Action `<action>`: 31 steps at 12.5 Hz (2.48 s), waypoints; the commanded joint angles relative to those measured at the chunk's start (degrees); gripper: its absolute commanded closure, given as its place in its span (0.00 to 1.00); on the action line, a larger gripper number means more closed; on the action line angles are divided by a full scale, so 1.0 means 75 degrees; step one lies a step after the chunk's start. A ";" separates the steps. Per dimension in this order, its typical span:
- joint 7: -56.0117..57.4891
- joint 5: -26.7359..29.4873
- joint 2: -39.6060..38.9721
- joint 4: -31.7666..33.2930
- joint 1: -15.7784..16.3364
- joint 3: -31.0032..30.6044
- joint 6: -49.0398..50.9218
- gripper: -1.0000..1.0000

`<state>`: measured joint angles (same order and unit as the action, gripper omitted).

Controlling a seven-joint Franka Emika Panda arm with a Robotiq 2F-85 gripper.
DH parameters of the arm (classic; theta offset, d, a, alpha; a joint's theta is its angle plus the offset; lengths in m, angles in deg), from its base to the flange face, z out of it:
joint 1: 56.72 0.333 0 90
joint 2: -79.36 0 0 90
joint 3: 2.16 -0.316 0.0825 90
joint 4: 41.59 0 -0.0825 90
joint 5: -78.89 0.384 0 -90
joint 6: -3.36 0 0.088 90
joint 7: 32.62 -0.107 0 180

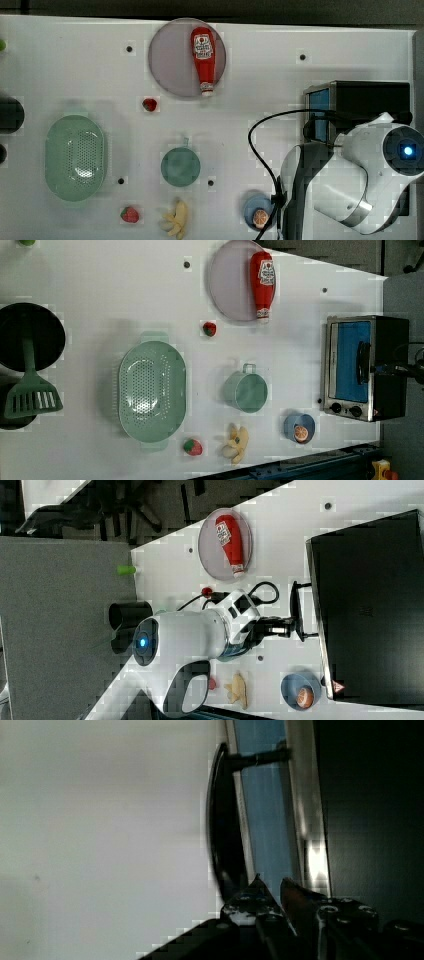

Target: Flap open oven.

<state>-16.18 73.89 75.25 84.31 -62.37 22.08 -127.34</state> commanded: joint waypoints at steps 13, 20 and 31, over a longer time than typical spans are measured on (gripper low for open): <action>-0.0051 -0.0555 -0.0474 0.0733 0.0423 -0.0671 -0.1083 0.83; -0.3666 -0.3796 -0.0869 0.0996 0.0877 -0.1433 -0.1100 0.83; -0.9155 -0.7065 -0.2764 0.0639 0.2087 -0.1998 -0.0145 0.83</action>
<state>-77.07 21.15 54.05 90.12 -47.44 7.01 -130.42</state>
